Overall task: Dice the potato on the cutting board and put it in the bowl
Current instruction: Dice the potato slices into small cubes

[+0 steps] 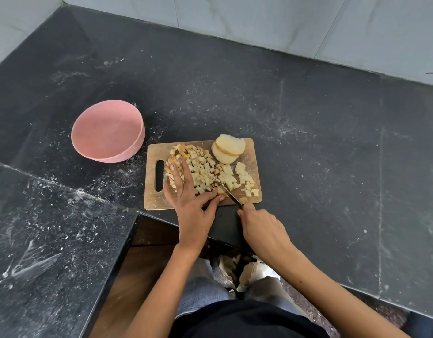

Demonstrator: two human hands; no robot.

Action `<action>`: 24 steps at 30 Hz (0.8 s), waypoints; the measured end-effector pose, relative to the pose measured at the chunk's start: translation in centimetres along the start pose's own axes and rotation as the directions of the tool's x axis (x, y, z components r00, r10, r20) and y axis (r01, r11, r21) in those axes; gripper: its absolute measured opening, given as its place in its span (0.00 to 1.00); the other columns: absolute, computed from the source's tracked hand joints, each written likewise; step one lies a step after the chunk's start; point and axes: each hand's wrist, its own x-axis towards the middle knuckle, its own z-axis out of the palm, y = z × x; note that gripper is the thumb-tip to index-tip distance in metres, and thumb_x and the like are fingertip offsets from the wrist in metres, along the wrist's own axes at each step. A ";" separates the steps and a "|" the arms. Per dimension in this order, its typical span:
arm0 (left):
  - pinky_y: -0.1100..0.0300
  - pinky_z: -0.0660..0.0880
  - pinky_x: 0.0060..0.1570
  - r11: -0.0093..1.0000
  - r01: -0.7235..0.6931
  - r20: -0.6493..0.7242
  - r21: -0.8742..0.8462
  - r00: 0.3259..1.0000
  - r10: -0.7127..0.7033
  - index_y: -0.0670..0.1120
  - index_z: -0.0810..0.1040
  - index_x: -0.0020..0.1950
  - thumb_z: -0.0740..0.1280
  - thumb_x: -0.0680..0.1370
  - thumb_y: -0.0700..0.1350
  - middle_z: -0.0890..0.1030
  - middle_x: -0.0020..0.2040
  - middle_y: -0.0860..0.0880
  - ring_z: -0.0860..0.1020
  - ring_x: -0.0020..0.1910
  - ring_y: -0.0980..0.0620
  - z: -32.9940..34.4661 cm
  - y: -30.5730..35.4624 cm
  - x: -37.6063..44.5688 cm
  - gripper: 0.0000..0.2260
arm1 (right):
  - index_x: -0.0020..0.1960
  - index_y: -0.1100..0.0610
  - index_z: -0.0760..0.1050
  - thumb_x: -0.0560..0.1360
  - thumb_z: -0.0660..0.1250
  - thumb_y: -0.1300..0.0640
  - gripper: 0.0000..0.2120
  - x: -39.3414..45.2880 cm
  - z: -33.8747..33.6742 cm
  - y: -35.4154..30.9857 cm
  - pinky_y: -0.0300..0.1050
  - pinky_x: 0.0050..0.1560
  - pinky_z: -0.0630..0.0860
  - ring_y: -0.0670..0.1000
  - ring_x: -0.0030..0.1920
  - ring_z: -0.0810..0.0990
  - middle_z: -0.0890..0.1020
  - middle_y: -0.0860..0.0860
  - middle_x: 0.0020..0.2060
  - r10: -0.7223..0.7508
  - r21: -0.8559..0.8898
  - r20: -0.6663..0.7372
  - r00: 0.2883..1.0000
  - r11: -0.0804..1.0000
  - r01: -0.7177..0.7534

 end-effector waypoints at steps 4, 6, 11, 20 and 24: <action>0.46 0.36 0.74 1.000 -0.011 0.000 0.026 1.000 0.011 0.51 0.86 0.40 0.73 0.73 0.49 0.56 0.78 0.38 0.44 0.78 0.43 0.1 0.0 -0.3 0.04 | 0.52 0.57 0.62 0.84 0.45 0.50 0.12 -0.9 0.6 0.2 0.49 0.39 0.68 0.62 0.48 0.79 0.80 0.58 0.48 0.005 -0.027 0.011 1.000 1.000 -0.005; 0.45 0.37 0.74 0.998 -0.036 0.016 0.042 0.999 0.036 0.51 0.86 0.40 0.74 0.73 0.49 0.55 0.78 0.39 0.44 0.78 0.43 0.1 -0.2 -0.2 0.03 | 0.50 0.56 0.59 0.84 0.45 0.50 0.11 -1.0 0.8 0.2 0.49 0.39 0.68 0.61 0.48 0.80 0.80 0.57 0.47 0.012 -0.014 0.012 1.000 1.000 -0.012; 0.47 0.36 0.74 0.999 -0.022 0.029 0.031 0.999 0.021 0.51 0.86 0.40 0.76 0.71 0.47 0.54 0.78 0.40 0.44 0.78 0.42 0.0 -0.1 0.0 0.02 | 0.61 0.59 0.64 0.84 0.45 0.52 0.14 0.6 1.1 -0.5 0.50 0.40 0.68 0.61 0.49 0.80 0.80 0.58 0.50 0.018 -0.025 -0.016 1.000 1.000 -0.018; 0.48 0.34 0.73 0.999 0.012 0.028 0.050 1.000 -0.014 0.51 0.85 0.37 0.76 0.71 0.48 0.54 0.78 0.40 0.44 0.78 0.42 -0.1 -0.2 -0.1 0.03 | 0.49 0.56 0.57 0.84 0.45 0.52 0.09 -0.5 1.6 -0.1 0.49 0.39 0.67 0.61 0.48 0.80 0.80 0.57 0.49 0.043 -0.015 0.005 0.999 0.999 -0.043; 0.49 0.33 0.73 0.998 0.044 0.013 0.039 0.999 -0.044 0.52 0.85 0.38 0.76 0.71 0.47 0.52 0.79 0.42 0.42 0.78 0.45 0.0 0.1 0.1 0.03 | 0.55 0.58 0.63 0.84 0.45 0.52 0.12 0.2 1.4 -0.3 0.49 0.39 0.68 0.61 0.49 0.80 0.80 0.57 0.49 0.058 -0.013 -0.026 0.998 0.998 -0.059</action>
